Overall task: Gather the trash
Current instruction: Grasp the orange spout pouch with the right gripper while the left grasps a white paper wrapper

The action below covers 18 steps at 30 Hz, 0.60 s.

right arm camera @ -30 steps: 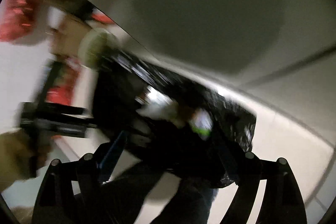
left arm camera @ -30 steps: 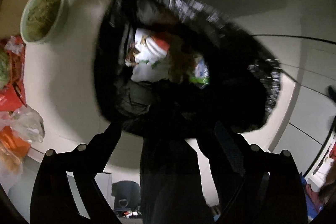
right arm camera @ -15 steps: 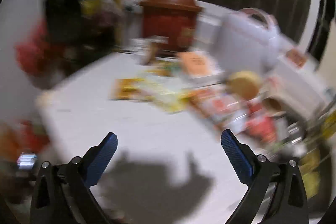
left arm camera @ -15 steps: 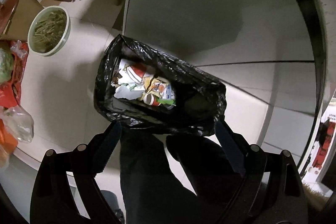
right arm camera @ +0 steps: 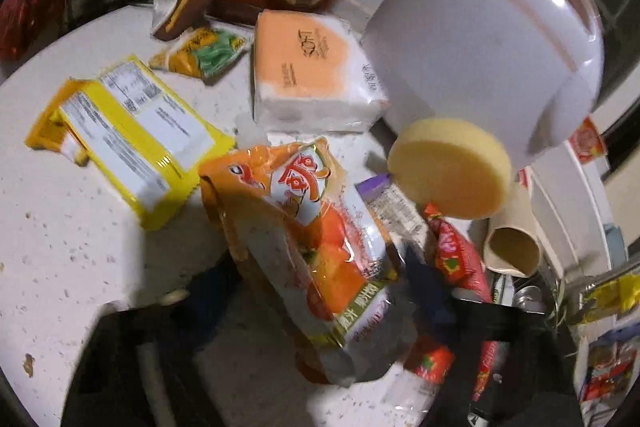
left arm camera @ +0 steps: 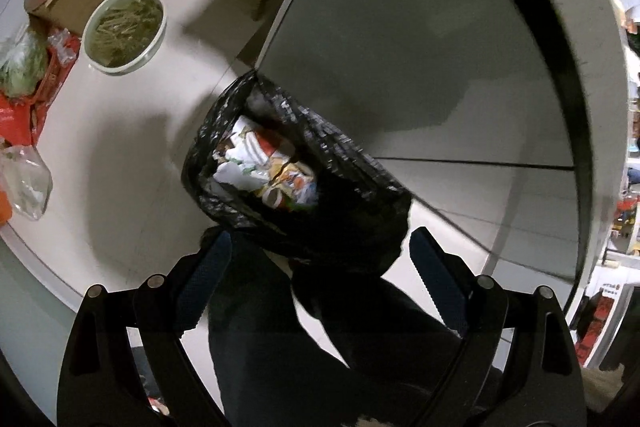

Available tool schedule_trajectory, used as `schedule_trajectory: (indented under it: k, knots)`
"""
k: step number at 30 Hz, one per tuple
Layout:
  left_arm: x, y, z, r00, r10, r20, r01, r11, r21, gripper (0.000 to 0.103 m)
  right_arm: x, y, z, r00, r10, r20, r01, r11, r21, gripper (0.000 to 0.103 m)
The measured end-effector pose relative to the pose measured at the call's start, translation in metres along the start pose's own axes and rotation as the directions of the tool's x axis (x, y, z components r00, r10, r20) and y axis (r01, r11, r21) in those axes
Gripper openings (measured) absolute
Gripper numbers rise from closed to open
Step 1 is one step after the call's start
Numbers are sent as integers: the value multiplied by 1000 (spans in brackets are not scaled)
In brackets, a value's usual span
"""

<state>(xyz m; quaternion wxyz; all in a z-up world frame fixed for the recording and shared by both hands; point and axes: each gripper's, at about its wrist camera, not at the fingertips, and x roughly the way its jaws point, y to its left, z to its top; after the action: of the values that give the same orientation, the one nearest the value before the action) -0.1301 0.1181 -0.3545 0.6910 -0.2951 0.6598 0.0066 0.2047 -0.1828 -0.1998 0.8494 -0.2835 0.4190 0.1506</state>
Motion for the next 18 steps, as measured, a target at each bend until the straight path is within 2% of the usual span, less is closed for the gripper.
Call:
schedule_trajectory:
  k: [2, 4, 8, 11, 14, 16, 18]
  knots:
    - [-14, -12, 2, 999, -24, 28, 23, 999, 30, 88, -5, -5, 3, 999, 34, 11, -34, 999, 28, 36]
    - [-26, -24, 5, 997, -44, 55, 41, 997, 66, 88, -16, -4, 4, 998, 64, 30, -65, 998, 27, 29]
    - [-59, -60, 23, 988, -87, 131, 64, 984, 167, 88, -58, -10, -1, 983, 129, 131, -141, 987, 80, 27]
    - [-79, -86, 37, 975, -141, 170, 100, 968, 232, 88, -91, -24, -15, 960, 194, 203, -230, 957, 175, 27]
    - [-99, -121, 59, 954, -210, 215, 137, 940, 311, 88, -126, -39, -38, 936, 226, 271, -294, 924, 245, 27]
    - [-112, -148, 86, 935, -247, 256, 145, 922, 359, 88, -144, -46, -57, 922, 232, 309, -322, 903, 284, 27]
    - [-123, -172, 120, 916, -248, 314, 126, 923, 363, 88, -161, -53, -79, 912, 230, 341, -348, 873, 342, 27]
